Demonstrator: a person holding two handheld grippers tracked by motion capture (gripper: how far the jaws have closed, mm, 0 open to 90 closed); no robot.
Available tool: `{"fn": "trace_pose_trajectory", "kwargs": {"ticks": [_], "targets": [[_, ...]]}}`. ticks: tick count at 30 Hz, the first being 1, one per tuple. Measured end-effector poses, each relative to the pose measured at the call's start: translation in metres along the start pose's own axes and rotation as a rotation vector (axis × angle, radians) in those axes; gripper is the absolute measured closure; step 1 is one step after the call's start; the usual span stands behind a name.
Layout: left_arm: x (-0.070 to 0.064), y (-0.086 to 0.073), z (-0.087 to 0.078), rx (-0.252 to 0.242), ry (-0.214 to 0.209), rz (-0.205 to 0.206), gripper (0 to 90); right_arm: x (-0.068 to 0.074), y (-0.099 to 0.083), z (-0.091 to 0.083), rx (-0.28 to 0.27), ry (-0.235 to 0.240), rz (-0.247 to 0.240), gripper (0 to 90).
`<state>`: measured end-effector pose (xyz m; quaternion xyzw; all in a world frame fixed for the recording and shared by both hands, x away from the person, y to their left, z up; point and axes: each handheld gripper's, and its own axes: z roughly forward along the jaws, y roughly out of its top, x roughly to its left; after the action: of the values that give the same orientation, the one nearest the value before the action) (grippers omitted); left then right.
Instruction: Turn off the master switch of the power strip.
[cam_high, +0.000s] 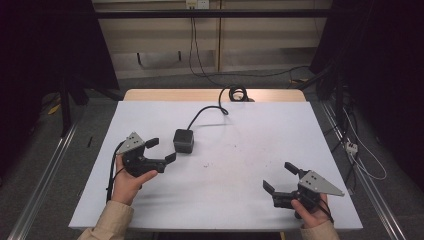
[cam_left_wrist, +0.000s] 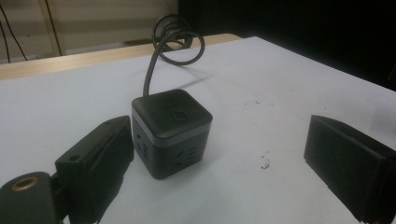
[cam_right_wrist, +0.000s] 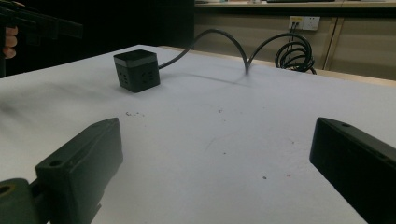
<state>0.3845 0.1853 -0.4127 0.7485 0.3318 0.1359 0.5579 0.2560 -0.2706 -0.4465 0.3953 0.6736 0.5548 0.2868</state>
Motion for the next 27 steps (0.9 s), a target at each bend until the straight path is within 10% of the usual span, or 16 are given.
{"fn": "trace_pose_trajectory", "kwargs": {"ticks": [27], "targets": [[0.013,0.01,0.022,0.031,0.044,0.004,11.7,-0.002,0.0,0.003,-0.002,0.003,0.003,2.3]]}}
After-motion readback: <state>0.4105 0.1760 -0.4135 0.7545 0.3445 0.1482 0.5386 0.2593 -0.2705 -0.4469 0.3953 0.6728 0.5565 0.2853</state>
